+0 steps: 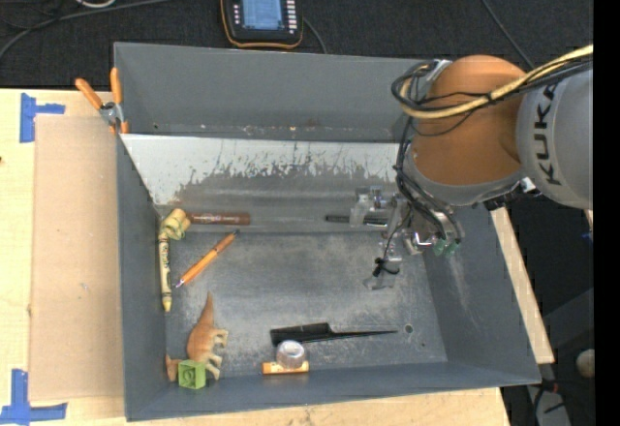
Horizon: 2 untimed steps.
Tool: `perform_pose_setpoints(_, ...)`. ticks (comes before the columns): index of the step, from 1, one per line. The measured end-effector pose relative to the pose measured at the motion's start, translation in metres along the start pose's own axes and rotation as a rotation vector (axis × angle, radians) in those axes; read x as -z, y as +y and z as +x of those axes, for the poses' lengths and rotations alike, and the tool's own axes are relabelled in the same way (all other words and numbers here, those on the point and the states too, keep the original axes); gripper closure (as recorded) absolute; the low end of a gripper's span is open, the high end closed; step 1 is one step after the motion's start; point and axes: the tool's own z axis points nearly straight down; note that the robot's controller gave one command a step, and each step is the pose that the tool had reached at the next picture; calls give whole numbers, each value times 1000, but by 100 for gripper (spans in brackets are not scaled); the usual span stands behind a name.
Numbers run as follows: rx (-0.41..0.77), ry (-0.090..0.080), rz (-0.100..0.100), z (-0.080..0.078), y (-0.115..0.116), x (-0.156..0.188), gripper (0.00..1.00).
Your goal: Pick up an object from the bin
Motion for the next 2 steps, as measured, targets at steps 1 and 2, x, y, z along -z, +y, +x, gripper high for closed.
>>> perform_pose_setpoints(1,0,0,0,0,0,0,0)
perform_pose_setpoints(2,-141,3,0,44,-26,-53,0)
